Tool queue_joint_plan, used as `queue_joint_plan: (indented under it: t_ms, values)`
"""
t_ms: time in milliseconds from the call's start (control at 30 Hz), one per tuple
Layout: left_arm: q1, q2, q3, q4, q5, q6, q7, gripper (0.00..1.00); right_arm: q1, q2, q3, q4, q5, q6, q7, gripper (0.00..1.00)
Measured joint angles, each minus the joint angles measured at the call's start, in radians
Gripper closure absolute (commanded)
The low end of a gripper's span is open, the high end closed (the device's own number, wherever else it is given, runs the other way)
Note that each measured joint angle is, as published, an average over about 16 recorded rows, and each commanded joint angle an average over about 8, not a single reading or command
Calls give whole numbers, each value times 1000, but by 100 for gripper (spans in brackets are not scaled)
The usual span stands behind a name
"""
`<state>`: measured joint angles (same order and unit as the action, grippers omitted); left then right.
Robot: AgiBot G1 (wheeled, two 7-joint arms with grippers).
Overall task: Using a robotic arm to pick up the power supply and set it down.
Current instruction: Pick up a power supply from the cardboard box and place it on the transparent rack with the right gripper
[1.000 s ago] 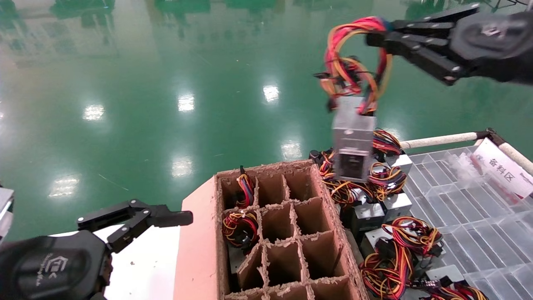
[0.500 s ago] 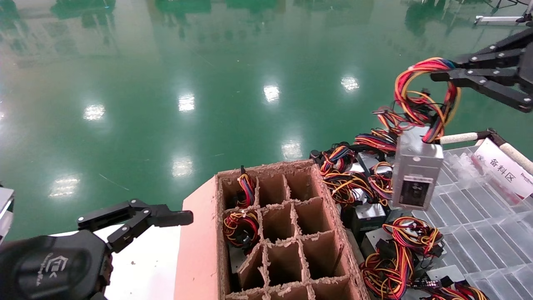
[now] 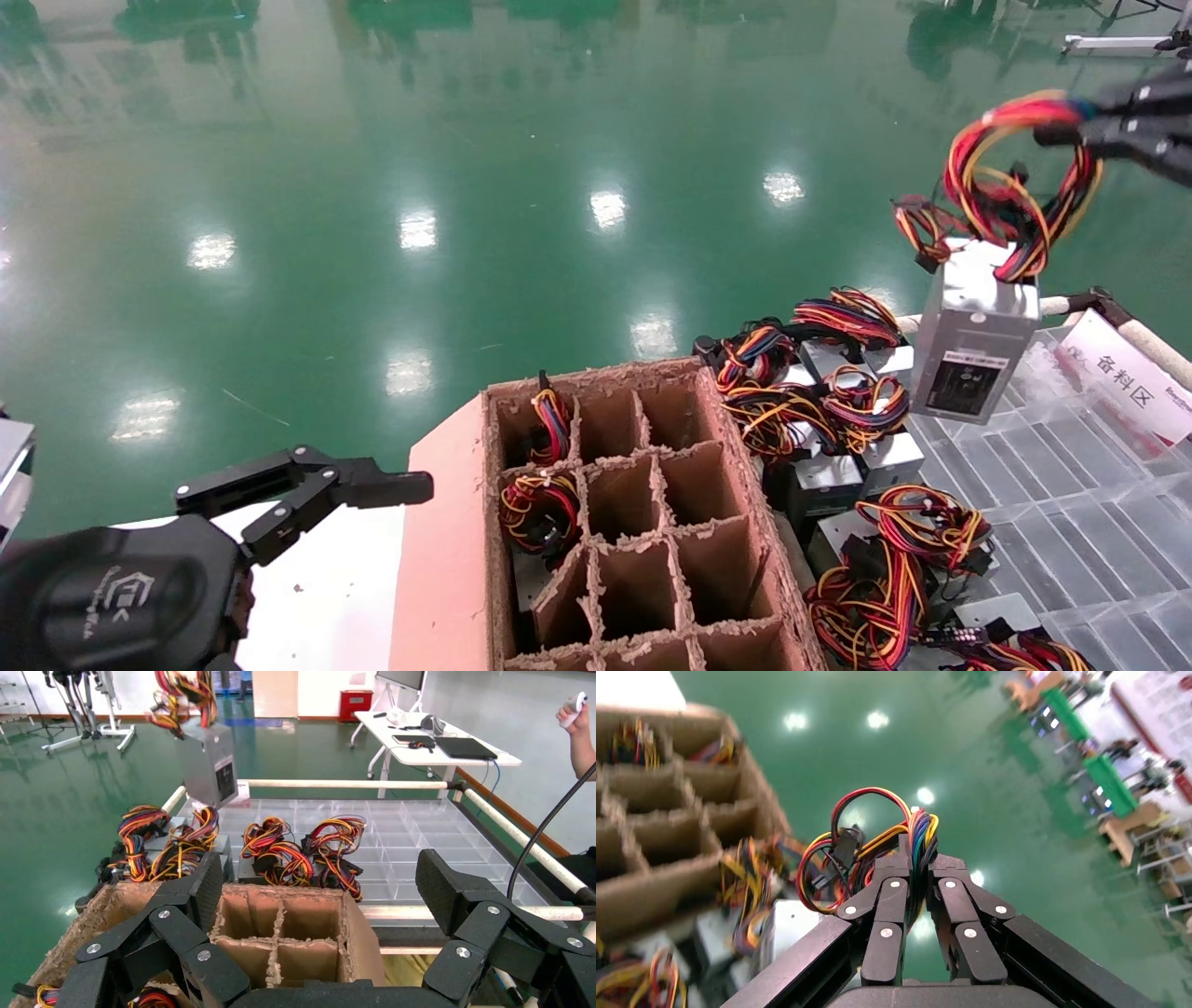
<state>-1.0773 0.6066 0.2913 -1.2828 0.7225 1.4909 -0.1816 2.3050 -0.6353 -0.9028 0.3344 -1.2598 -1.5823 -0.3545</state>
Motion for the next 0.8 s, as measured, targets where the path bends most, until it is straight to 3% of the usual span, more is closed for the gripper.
queue_joint_plan:
  t_ms: [400,800]
  values:
    - [0,0,1,0,0,0,0,0,36,-39,-91,-96,-98,22,-116,100]
    - [0,-1,1,0,-1,-1,1,0,-30,-120,-90,-223,-85,99,-225,100]
